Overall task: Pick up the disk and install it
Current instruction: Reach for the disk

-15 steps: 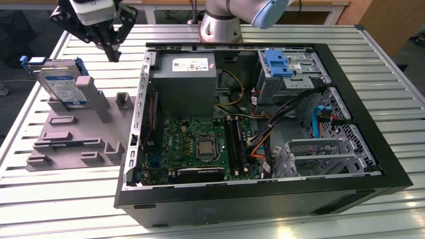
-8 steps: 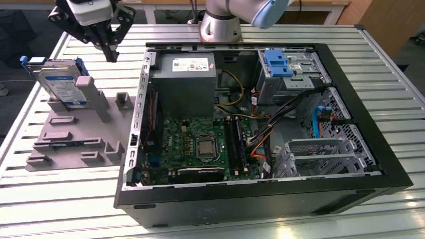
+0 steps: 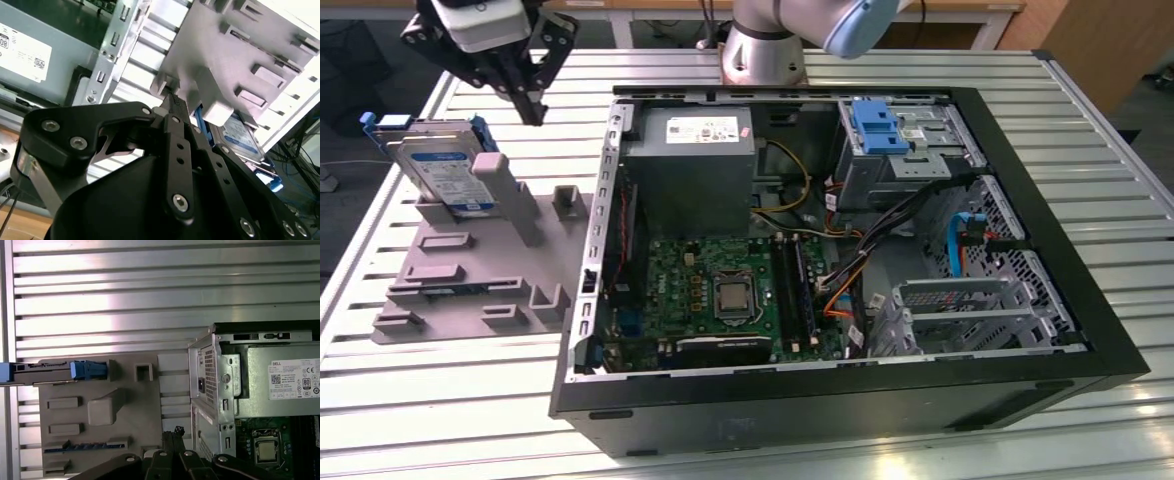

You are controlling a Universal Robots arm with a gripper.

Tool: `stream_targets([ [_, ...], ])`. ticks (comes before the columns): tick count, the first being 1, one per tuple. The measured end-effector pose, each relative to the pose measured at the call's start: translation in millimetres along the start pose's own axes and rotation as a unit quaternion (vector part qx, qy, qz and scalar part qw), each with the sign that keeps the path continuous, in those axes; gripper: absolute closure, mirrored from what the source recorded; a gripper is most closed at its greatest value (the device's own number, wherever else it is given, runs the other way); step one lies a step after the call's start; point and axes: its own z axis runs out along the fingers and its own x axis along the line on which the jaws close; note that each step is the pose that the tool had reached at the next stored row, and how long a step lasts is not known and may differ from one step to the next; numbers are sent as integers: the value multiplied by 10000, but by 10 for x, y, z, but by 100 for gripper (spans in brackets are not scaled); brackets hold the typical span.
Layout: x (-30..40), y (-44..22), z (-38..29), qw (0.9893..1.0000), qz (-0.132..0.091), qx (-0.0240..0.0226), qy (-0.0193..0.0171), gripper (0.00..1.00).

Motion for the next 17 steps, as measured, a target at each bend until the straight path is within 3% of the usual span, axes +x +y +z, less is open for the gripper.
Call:
stream_targets([
  [2, 120, 20, 1, 10000, 2, 0, 0, 89],
  [4, 193, 29, 1, 10000, 2, 0, 0, 89],
  [11, 393, 166, 44, 10000, 4, 1, 20, 89],
  [17, 614, 201, 83, 10000, 4, 4, 24, 89],
])
